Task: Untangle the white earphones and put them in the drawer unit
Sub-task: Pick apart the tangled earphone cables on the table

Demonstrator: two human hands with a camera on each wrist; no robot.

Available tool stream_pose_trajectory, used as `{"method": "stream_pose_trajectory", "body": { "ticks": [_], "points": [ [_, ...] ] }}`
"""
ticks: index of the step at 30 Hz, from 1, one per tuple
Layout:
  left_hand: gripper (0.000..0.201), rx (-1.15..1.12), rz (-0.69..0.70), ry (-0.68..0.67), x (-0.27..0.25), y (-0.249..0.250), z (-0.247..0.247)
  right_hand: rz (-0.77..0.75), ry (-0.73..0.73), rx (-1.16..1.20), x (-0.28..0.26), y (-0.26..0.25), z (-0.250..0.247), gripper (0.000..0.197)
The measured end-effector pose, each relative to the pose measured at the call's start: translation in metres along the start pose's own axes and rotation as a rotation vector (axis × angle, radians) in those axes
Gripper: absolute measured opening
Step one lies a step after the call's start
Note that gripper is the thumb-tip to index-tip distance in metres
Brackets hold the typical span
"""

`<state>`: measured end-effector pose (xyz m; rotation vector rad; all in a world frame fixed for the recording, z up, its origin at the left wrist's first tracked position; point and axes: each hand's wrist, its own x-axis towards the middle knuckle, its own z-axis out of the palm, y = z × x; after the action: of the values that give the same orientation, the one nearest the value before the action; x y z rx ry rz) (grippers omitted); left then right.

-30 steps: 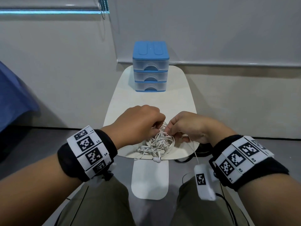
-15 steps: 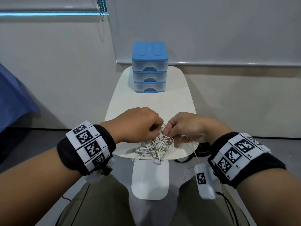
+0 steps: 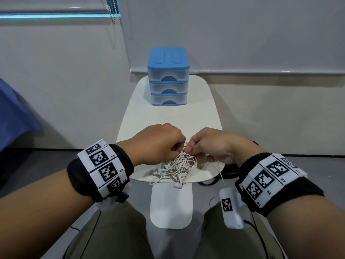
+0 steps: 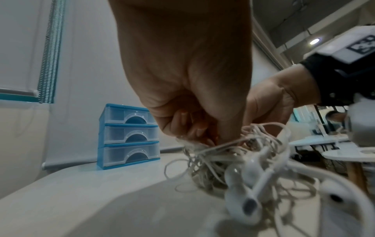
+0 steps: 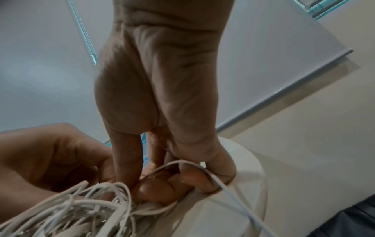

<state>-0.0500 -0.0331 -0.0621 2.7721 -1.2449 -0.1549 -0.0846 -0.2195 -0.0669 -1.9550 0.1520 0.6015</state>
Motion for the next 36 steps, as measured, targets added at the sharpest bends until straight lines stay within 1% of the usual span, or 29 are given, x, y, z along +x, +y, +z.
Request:
{"method": "stream_pose_trajectory", "body": {
  "ticks": [3, 5, 6, 8, 9, 10, 11, 12, 14, 15, 17, 19, 21, 24, 26, 28, 29, 31, 33, 36],
  "points": [
    [0.007, -0.061, 0.010, -0.011, 0.000, -0.005, -0.004, -0.018, 0.006, -0.027, -0.002, 0.001, -0.001, 0.018],
    [0.005, -0.100, 0.024, 0.005, -0.002, -0.011, -0.006, -0.069, 0.036, -0.086, -0.002, 0.001, -0.002, 0.016],
    [0.005, -0.114, 0.028, 0.013, -0.002, -0.013, -0.008, -0.126, 0.090, -0.130, 0.000, 0.001, -0.004, 0.016],
    [0.005, -0.143, 0.034, 0.035, -0.003, -0.017, -0.010, -0.273, 0.279, -0.193, 0.004, -0.001, -0.006, 0.017],
    [0.006, -0.157, 0.034, 0.048, -0.003, -0.018, -0.011, -0.346, 0.367, -0.177, 0.006, -0.004, -0.006, 0.016],
    [0.008, -0.173, 0.033, 0.061, -0.003, -0.019, -0.011, -0.409, 0.413, -0.134, 0.008, -0.006, -0.006, 0.014],
    [0.009, -0.192, 0.028, 0.070, -0.003, -0.020, -0.011, -0.453, 0.406, -0.093, 0.010, -0.008, -0.005, 0.012],
    [0.010, -0.212, 0.022, 0.077, -0.003, -0.021, -0.012, -0.476, 0.359, -0.070, 0.011, -0.009, -0.004, 0.009],
    [0.011, -0.238, 0.016, 0.097, -0.006, -0.021, -0.014, -0.483, 0.258, -0.073, 0.012, -0.006, 0.001, 0.011],
    [0.011, -0.257, 0.013, 0.119, -0.007, -0.021, -0.015, -0.482, 0.233, -0.082, 0.013, -0.002, 0.002, 0.012],
    [0.010, -0.353, -0.005, 0.187, -0.010, -0.021, -0.019, -0.486, 0.214, -0.114, 0.014, 0.003, 0.005, 0.013],
    [0.012, -0.515, -0.061, 0.236, -0.010, -0.020, -0.020, -0.498, 0.212, -0.151, 0.015, 0.007, 0.007, 0.012],
    [0.011, -0.673, -0.114, 0.278, -0.008, -0.018, -0.019, -0.497, 0.254, -0.175, 0.015, 0.006, 0.009, 0.014],
    [0.008, -0.802, -0.152, 0.346, -0.006, -0.014, -0.016, -0.497, 0.387, -0.231, 0.008, -0.008, 0.008, 0.019],
    [0.008, -0.800, -0.146, 0.323, -0.006, -0.016, -0.016, -0.522, 0.481, -0.269, 0.002, -0.022, 0.006, 0.017],
    [0.014, -0.750, -0.127, 0.278, -0.007, -0.015, -0.017, -0.559, 0.573, -0.279, -0.004, -0.036, 0.005, 0.015],
    [0.018, -0.707, -0.125, 0.287, -0.007, -0.013, -0.018, -0.571, 0.600, -0.282, -0.007, -0.043, 0.005, 0.016],
    [0.024, -0.617, -0.140, 0.346, -0.006, -0.009, -0.019, -0.573, 0.598, -0.292, -0.015, -0.056, 0.005, 0.018],
    [0.030, -0.576, -0.186, 0.385, -0.004, -0.006, -0.019, -0.574, 0.565, -0.265, -0.021, -0.067, 0.006, 0.017],
    [0.030, -0.571, -0.227, 0.388, -0.001, -0.008, -0.021, -0.580, 0.562, -0.253, -0.027, -0.076, 0.006, 0.016]
  ]
}}
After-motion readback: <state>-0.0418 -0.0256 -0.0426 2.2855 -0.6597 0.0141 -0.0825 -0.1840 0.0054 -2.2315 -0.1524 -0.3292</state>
